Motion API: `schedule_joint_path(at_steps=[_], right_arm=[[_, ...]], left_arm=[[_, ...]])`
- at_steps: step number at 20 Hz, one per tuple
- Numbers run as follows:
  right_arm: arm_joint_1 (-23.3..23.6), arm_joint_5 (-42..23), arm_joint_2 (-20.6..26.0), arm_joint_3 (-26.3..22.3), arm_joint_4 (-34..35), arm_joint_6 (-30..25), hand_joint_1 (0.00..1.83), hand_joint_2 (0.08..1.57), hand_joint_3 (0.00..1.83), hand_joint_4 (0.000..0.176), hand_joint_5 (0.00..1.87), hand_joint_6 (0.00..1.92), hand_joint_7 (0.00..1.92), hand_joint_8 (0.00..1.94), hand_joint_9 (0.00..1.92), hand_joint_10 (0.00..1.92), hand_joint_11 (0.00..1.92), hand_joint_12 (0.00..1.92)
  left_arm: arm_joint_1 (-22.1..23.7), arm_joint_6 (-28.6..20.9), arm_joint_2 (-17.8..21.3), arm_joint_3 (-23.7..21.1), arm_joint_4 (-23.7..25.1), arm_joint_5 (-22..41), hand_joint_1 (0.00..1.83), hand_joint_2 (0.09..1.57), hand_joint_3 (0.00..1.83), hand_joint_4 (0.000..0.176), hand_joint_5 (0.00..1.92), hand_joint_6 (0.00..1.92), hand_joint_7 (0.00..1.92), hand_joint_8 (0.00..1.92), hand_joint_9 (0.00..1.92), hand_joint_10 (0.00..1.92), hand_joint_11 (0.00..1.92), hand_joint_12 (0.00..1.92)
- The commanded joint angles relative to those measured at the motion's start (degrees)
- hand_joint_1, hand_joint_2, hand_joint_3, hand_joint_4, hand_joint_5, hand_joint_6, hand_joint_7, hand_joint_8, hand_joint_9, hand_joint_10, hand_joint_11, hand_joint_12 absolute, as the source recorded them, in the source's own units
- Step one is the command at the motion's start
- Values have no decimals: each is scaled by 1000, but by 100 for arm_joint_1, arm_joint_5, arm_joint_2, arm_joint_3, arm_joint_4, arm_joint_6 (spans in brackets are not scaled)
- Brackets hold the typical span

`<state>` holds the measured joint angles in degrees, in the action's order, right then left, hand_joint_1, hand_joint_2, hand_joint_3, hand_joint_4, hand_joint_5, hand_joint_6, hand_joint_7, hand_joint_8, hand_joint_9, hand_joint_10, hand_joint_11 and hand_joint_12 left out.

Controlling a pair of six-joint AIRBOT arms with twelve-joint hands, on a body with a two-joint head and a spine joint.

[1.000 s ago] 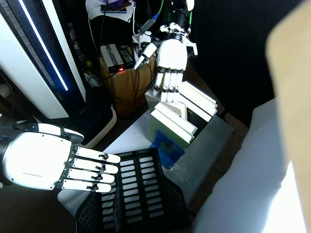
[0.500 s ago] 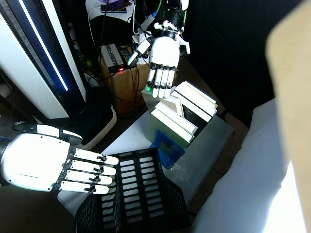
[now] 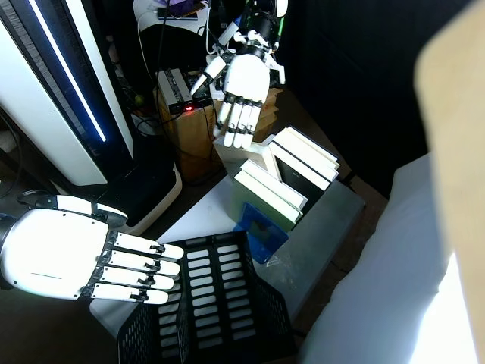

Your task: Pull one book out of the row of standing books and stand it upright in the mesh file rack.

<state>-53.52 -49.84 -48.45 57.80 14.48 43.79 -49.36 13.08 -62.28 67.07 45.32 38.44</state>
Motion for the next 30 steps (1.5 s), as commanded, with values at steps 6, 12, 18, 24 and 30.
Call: schedule_joint_path(at_steps=[6, 12, 18, 24, 30], right_arm=[[-28, -608, 36, 1, 100, -13, 571, 1250, 0, 0, 0, 0, 0, 0, 0, 0, 0, 0], [-44, -597, 36, 6, 129, -13, 560, 1254, 2, 0, 0, 0, 0, 0, 0, 0, 0, 0], [-52, -598, 37, 4, 144, -13, 566, 1255, 1, 0, 0, 0, 0, 0, 0, 0, 0, 0], [-49, -645, 138, -107, -151, -22, 574, 1250, 0, 0, 0, 0, 0, 0, 0, 0, 0, 0], [456, -404, 201, -155, -1086, -296, 598, 1203, 0, 0, 0, 0, 0, 0, 0, 0, 0, 0]], left_arm=[[-229, -92, 59, -102, -333, 296, 10, 1330, 17, 0, 671, 0, 101, 1, 0, 0, 0, 0], [-342, 167, 348, -281, -904, 978, 263, 1378, 8, 0, 430, 4, 40, 2, 0, 0, 0, 0], [-194, 308, 548, -377, -1177, 1590, 328, 1403, 11, 0, 145, 5, 0, 0, 0, 0, 0, 0], [-482, 1367, 781, -336, -3127, 2380, 291, 1448, 21, 1, 12, 3, 0, 0, 0, 0, 0, 0], [-1137, 1886, 767, -200, -5304, 3682, 213, 1418, 0, 31, 0, 0, 0, 0, 0, 0, 0, 0]])
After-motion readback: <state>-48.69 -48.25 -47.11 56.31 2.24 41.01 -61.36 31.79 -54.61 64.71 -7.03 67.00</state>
